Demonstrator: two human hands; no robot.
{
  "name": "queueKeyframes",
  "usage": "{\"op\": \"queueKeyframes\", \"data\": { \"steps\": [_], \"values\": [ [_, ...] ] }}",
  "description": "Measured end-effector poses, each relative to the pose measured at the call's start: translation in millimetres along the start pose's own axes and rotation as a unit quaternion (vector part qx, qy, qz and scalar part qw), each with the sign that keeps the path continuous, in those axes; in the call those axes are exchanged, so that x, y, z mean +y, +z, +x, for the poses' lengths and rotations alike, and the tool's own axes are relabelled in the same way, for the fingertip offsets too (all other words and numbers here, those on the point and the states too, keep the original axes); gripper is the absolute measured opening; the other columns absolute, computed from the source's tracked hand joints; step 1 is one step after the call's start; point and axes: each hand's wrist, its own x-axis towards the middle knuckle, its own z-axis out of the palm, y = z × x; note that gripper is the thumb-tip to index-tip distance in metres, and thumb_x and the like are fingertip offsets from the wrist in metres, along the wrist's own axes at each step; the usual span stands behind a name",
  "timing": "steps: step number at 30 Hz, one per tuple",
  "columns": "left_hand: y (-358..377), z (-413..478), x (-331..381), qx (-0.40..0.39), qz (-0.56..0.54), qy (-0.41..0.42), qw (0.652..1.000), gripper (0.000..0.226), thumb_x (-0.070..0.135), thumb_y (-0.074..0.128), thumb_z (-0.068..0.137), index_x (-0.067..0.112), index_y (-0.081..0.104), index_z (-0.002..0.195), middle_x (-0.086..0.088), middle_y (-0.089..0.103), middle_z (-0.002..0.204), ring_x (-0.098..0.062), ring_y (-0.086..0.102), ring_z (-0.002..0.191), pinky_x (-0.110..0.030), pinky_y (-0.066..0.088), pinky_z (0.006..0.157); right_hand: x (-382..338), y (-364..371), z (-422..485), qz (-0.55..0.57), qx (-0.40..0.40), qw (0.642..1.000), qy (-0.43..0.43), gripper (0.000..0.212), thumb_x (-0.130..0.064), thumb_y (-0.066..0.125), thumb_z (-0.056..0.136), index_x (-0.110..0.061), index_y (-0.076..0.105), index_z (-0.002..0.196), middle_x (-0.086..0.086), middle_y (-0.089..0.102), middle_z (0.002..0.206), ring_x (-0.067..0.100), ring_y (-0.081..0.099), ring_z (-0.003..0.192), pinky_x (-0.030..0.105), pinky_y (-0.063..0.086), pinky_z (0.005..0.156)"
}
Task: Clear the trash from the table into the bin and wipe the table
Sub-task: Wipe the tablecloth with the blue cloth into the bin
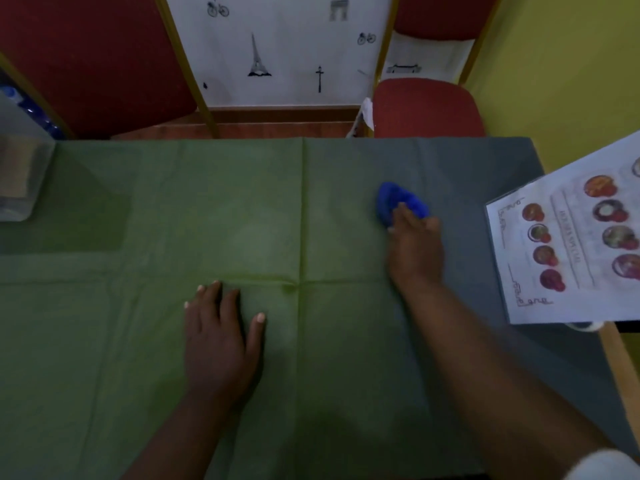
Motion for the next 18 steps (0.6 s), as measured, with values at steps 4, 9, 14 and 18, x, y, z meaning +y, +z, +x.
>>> {"op": "queueKeyframes", "data": {
  "steps": [4, 9, 14, 18],
  "values": [
    [7.0, 26.5, 14.9, -0.015, 0.005, 0.022, 1.000, 0.068, 0.052, 0.034, 0.092, 0.006, 0.042, 0.141, -0.016, 0.032, 0.153, -0.031, 0.019, 0.146, -0.049, 0.013, 0.120, -92.7, 42.9, -37.2, 0.063, -0.061, 0.954, -0.286, 0.033, -0.031, 0.045, 0.095, -0.018, 0.066, 0.118, 0.005, 0.065, 0.113, 0.029, 0.061, 0.095, 0.029, 0.047, 0.079],
    [17.4, 30.7, 11.0, -0.035, 0.045, 0.033, 0.998, 0.070, 0.053, 0.028, 0.093, 0.009, 0.032, 0.148, -0.012, 0.022, 0.159, -0.028, 0.010, 0.149, -0.050, 0.012, 0.120, -81.4, 42.3, 16.3, -0.011, -0.066, 0.880, -0.470, 0.027, -0.036, 0.060, 0.089, -0.029, 0.068, 0.114, -0.006, 0.070, 0.114, 0.022, 0.064, 0.087, 0.035, 0.052, 0.080],
    [19.9, 30.9, 11.0, -0.028, 0.053, 0.033, 0.998, 0.068, 0.052, 0.029, 0.095, 0.010, 0.030, 0.148, -0.010, 0.021, 0.159, -0.026, 0.008, 0.149, -0.049, 0.012, 0.120, -9.0, -0.6, 123.1, -0.079, -0.036, 0.992, -0.088, 0.033, -0.057, 0.048, 0.086, -0.034, 0.065, 0.102, -0.011, 0.067, 0.098, 0.013, 0.063, 0.092, 0.027, 0.048, 0.080],
    [21.0, 29.6, 10.4, -0.020, 0.052, 0.035, 0.998, 0.067, 0.052, 0.030, 0.095, 0.010, 0.031, 0.147, -0.011, 0.023, 0.158, -0.026, 0.010, 0.149, -0.049, 0.012, 0.120, 17.1, -1.3, 108.0, -0.092, -0.012, 0.994, -0.064, 0.032, -0.027, 0.051, 0.090, -0.027, 0.060, 0.122, -0.005, 0.061, 0.125, 0.009, 0.055, 0.116, 0.037, 0.039, 0.101]
  ]
}}
